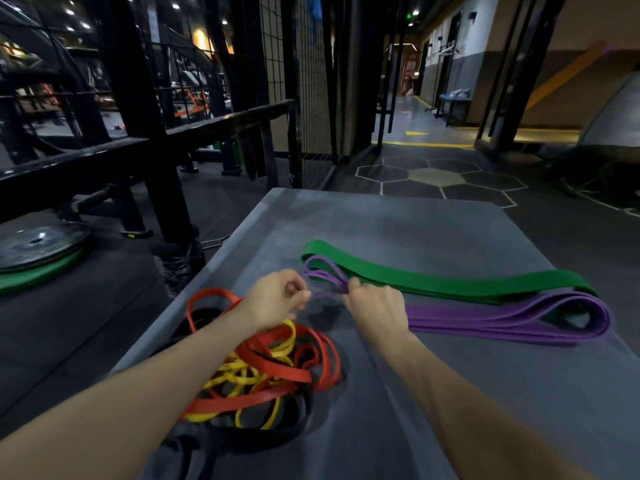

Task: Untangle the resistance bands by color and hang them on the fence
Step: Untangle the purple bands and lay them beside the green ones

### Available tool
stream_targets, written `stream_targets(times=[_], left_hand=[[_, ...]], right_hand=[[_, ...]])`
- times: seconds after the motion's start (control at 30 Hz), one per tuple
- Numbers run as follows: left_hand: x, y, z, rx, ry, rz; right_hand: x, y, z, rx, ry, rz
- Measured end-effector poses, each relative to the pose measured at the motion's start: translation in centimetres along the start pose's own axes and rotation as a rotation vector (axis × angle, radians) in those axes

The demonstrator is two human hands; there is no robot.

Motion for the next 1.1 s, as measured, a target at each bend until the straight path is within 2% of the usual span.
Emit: stream_targets(times=[0.07, 0.13, 0.17, 0.23, 0.3, 0.33, 0.4, 0.5, 0.57, 0.67, 0.73, 0.87, 1.0, 1.1], left_hand=[[1.5, -0.7, 1.4, -0.153, -0.342, 0.227], [1.9, -1.2, 3.3, -0.262, -0.643, 0.308], [1.5, -1.9, 3.8, -0.305, -0.740, 0.264], [0.3, -3.3, 4.0, -0.339, -0.850, 0.073], [-0.6, -4.6, 3.2, -0.278, -0.934, -0.122], [-0.8, -5.2, 2.9, -0.266, -0.991, -0.182], [-1.1, -5.8, 3.4, -0.325, -1.084, -0.192], [-1.3, -5.9, 4.2, -0.439, -1.149, -0.104], [-1.4, -5.6, 3.6, -0.433, -1.116, -0.100], [-1.6, -4.9, 1.7, -0.373, -0.974, -0.180], [-1.8, -4.5, 0.9, -0.351, -0.953, -0.225], [-1.5, -4.7, 1.7, -0.438, -1.018, -0.123], [-1.3, -4.5, 2.5, -0.707, -1.160, -0.010], [-2.1, -4.1, 0.6, -0.662, -1.153, -0.102]], right_hand=[[-0.6, 0.1, -0.3, 0.025, -0.004, 0.002], [0.0, 0.3, -0.7, 0.064, 0.015, 0.012], [0.1, 0.3, -0.8, 0.085, 0.026, 0.026], [0.2, 0.4, -1.1, 0.131, 0.048, 0.045], [0.0, 0.4, -1.3, 0.170, 0.058, 0.057], [0.0, 0.3, -1.3, 0.176, 0.076, 0.049], [0.2, 0.0, -1.1, 0.185, 0.104, 0.097], [0.9, -0.8, -0.6, 0.129, 0.077, 0.135], [0.9, -0.7, -1.0, 0.176, 0.107, 0.182], [-1.4, 0.2, -1.4, 0.279, 0.147, 0.062], [-1.4, 0.4, -1.2, 0.300, 0.077, 0.005], [-1.1, 0.9, 0.8, 0.318, -0.017, -0.149], [-0.8, 1.1, 1.1, 0.256, -0.039, -0.142], [-1.6, 1.2, 0.8, 0.253, -0.055, -0.132]])
Point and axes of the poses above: each hand's wrist, its own y-axis away from the middle knuckle, its own x-axis out of the back of the hand, z = x × y, the point moved 6 cm from there along -y, towards the middle knuckle, and after that the axes turned 4 degrees about -x, right-handed, at the moved point
